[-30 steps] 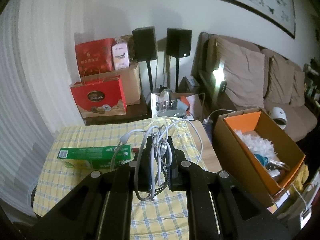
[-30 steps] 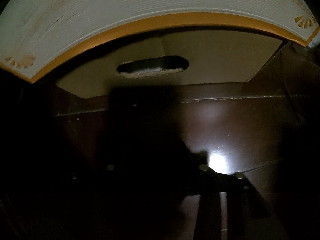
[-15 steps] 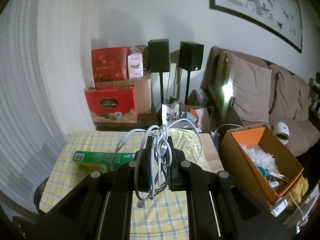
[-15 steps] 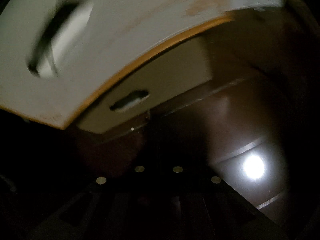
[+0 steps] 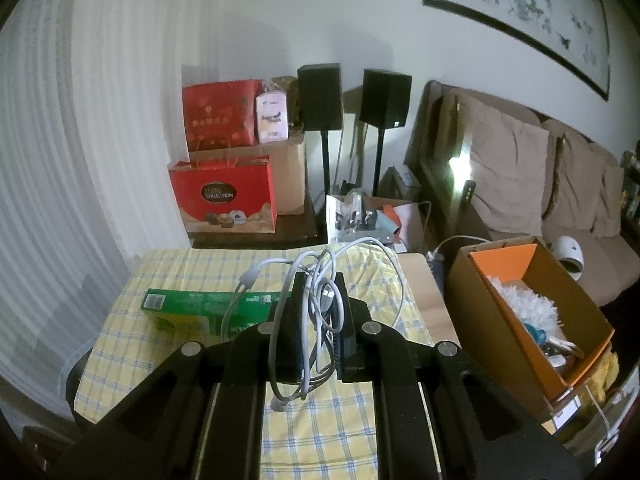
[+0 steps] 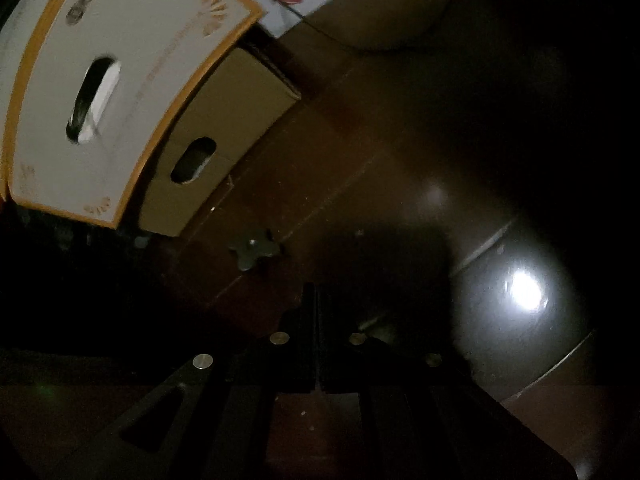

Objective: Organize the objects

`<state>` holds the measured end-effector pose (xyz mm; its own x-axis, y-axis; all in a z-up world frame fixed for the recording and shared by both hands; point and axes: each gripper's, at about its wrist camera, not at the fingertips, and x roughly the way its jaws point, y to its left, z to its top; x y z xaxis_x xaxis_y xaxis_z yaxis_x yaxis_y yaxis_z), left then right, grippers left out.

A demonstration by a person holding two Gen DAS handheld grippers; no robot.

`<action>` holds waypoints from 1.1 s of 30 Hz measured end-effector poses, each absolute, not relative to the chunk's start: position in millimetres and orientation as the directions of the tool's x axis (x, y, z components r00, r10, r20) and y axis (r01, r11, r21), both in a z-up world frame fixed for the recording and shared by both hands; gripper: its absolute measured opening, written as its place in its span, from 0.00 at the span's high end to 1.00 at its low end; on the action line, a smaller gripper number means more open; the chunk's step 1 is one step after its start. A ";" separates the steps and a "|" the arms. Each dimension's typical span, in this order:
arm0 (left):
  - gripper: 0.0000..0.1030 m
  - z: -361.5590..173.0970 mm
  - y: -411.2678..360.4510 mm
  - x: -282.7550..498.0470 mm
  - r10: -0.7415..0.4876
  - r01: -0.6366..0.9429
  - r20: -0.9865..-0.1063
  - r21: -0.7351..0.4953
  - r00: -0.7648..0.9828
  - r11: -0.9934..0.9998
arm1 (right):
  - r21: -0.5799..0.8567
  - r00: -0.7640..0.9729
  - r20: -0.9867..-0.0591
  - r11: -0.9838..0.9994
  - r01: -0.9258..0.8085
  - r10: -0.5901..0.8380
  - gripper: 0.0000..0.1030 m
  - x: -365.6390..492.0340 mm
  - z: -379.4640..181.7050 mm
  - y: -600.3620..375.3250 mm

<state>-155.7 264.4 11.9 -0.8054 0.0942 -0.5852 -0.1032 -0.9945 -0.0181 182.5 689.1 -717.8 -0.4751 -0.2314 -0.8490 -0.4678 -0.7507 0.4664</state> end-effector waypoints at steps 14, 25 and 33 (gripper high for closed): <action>0.91 5.8 279.3 -155.6 0.076 -0.110 -0.592 0.021 -0.802 -0.994 | 0.166 -0.225 -0.958 -0.984 0.060 -0.176 0.31 53.9 -738.5 614.9; 0.91 -5.0 290.7 -159.8 0.062 -0.114 -0.601 0.049 -0.797 -0.992 | 0.030 -0.214 -0.976 -0.999 0.041 -0.038 0.28 67.8 -755.0 603.3; 0.91 -0.7 286.0 -160.1 0.056 -0.100 -0.594 0.042 -0.803 -0.994 | 0.002 -0.220 -0.975 -1.000 0.026 -0.007 0.87 60.7 -751.5 606.2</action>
